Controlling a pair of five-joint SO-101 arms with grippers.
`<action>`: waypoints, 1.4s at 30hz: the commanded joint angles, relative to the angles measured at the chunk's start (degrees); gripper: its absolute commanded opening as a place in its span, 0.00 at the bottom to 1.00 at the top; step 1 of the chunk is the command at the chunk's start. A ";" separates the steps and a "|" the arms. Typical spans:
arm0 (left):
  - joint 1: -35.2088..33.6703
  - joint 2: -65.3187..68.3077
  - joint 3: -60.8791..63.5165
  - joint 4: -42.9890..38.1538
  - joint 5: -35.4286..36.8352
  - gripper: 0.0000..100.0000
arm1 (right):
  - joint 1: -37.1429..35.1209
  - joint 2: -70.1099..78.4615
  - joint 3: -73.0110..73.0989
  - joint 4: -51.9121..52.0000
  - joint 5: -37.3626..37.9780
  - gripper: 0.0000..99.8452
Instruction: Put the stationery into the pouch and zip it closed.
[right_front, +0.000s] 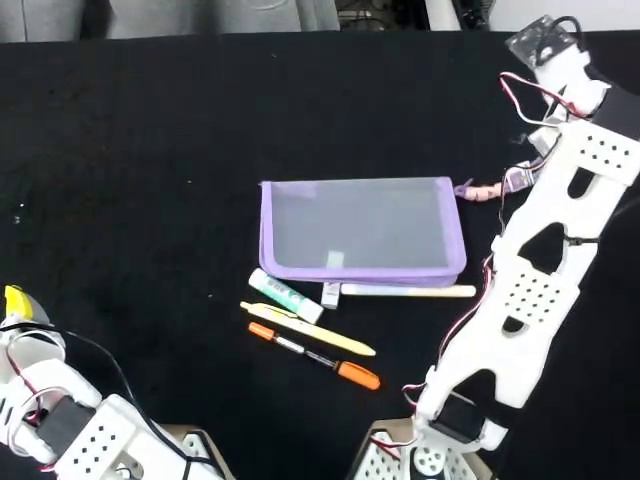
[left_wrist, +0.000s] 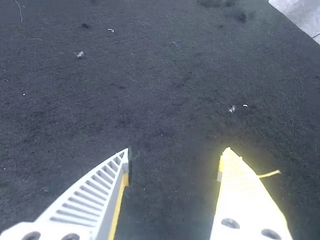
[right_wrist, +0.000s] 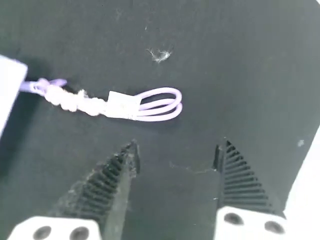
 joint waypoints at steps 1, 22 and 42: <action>0.57 -0.62 1.27 0.26 0.35 0.29 | -0.97 -4.70 3.91 1.85 8.97 0.25; 0.75 -0.62 1.27 0.44 0.35 0.29 | -1.23 -18.51 58.07 -9.23 48.53 0.25; 0.75 -0.62 1.27 0.53 0.35 0.29 | -6.42 -4.26 54.73 -30.77 48.35 0.23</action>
